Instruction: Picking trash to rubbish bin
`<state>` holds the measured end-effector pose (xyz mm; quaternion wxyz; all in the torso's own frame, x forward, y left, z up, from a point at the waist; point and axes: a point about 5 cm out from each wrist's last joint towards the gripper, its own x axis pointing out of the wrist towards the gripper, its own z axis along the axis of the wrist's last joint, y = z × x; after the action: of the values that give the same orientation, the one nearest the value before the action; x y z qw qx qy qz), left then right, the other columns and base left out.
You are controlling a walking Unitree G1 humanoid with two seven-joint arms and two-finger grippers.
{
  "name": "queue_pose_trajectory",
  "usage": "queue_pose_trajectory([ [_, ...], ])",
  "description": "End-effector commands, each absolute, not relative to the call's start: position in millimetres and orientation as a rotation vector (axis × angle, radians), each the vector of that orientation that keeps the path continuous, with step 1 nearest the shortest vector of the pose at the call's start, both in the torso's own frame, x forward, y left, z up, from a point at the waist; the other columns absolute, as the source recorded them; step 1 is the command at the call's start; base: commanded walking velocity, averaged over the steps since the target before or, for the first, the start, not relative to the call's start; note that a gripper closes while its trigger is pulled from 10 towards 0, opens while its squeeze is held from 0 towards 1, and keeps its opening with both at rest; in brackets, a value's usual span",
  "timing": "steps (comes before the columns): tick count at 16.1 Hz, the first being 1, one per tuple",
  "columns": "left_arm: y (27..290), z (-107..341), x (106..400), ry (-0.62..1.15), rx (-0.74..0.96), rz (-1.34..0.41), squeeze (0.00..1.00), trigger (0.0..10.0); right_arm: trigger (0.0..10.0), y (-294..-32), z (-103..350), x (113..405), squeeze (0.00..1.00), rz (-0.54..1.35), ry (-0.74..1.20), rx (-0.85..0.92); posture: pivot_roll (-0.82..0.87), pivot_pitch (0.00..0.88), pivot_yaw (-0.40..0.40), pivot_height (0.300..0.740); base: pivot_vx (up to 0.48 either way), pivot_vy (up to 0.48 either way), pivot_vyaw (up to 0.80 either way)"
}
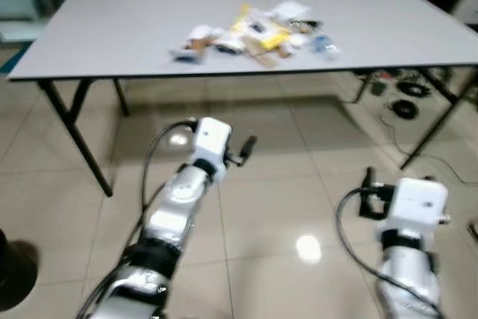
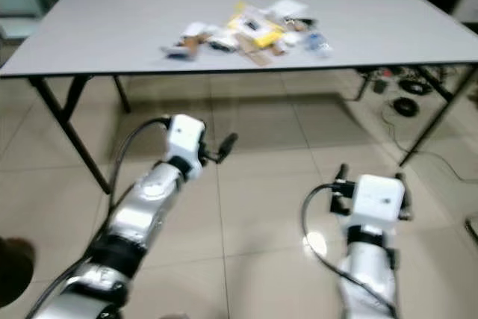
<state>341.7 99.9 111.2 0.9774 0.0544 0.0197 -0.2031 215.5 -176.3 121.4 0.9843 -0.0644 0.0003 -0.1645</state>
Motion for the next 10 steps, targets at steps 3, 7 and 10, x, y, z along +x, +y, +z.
queue_pose_trajectory([
  [3, 91.5, 113.2, 342.3, 0.035, 0.114, -0.426, 0.0, 10.0, 10.0, -183.4, 122.5, 214.1, 0.0, -0.347, 0.0, -0.148, 0.09, 0.056, -0.038, 0.74, 0.431, 0.0, 0.0],
  [7, 92.2, 112.7, 342.8, 0.037, 0.122, -0.419, 0.0, 10.0, 10.0, -181.2, 121.4, 215.4, 0.0, -0.336, 0.007, -0.144, 0.09, 0.055, -0.036, 0.74, 0.377, -0.234, 0.0],
  [10, 92.5, 112.7, 343.1, 0.037, 0.122, -0.416, 0.0, 10.0, 10.0, -180.5, 121.6, 215.6, 0.0, -0.332, 0.005, -0.139, 0.09, 0.056, -0.037, 0.74, 0.355, -0.319, 0.0],
])
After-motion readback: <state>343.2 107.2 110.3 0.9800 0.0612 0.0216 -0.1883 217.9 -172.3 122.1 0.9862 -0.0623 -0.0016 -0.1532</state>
